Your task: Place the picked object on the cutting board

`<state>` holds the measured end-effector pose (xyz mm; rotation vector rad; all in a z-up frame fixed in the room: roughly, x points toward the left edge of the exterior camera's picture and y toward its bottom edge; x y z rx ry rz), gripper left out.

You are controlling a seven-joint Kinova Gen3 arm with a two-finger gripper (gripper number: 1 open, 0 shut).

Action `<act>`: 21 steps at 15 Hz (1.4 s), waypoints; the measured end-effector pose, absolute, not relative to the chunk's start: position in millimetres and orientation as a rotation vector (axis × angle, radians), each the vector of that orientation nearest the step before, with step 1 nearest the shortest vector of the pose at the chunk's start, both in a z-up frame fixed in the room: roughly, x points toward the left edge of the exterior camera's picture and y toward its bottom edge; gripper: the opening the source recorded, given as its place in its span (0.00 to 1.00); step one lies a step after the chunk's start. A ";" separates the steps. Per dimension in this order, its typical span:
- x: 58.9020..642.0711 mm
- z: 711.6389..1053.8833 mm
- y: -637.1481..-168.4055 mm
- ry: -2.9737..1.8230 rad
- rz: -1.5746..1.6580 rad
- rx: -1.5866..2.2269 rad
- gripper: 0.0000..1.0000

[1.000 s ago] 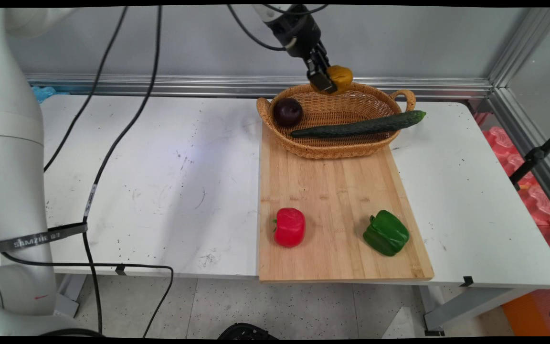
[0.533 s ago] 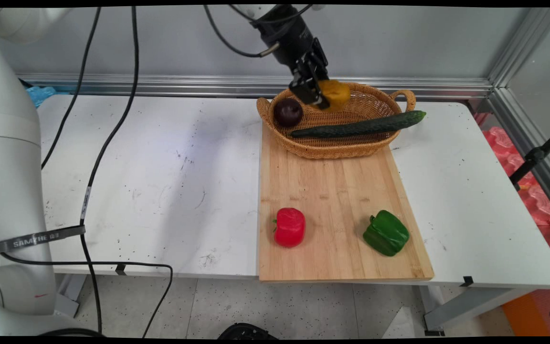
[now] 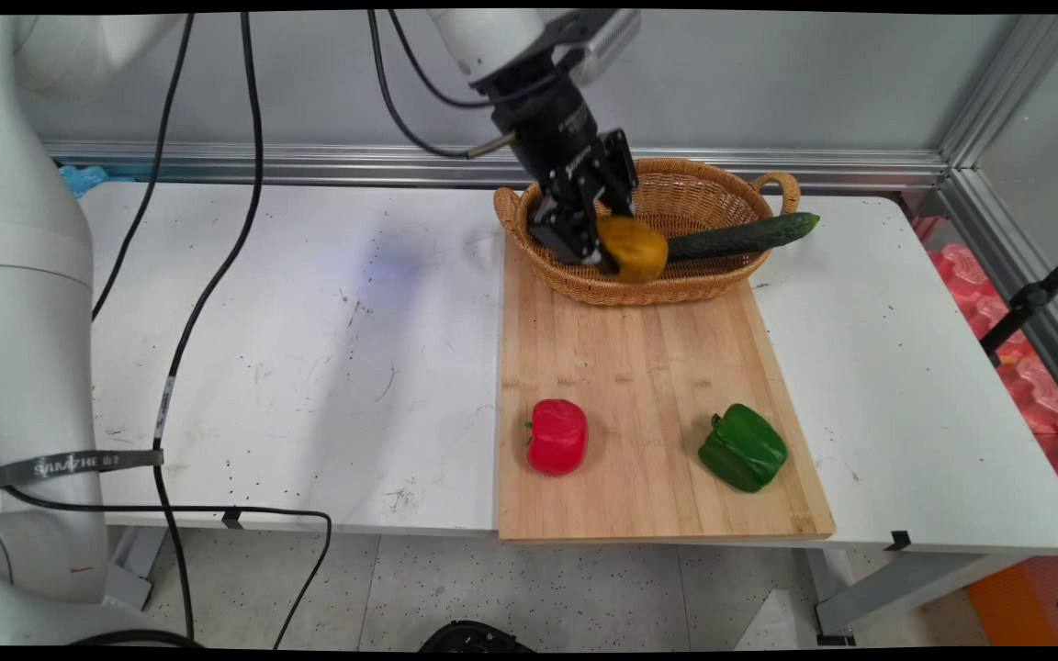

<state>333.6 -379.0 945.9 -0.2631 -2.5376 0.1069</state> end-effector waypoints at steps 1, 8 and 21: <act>331.4 943.6 -376.9 -2.535 0.100 -0.287 0.00; 298.7 905.7 -363.3 -2.511 0.028 -0.522 0.00; 251.5 828.4 -356.0 -2.498 -0.028 -0.755 0.00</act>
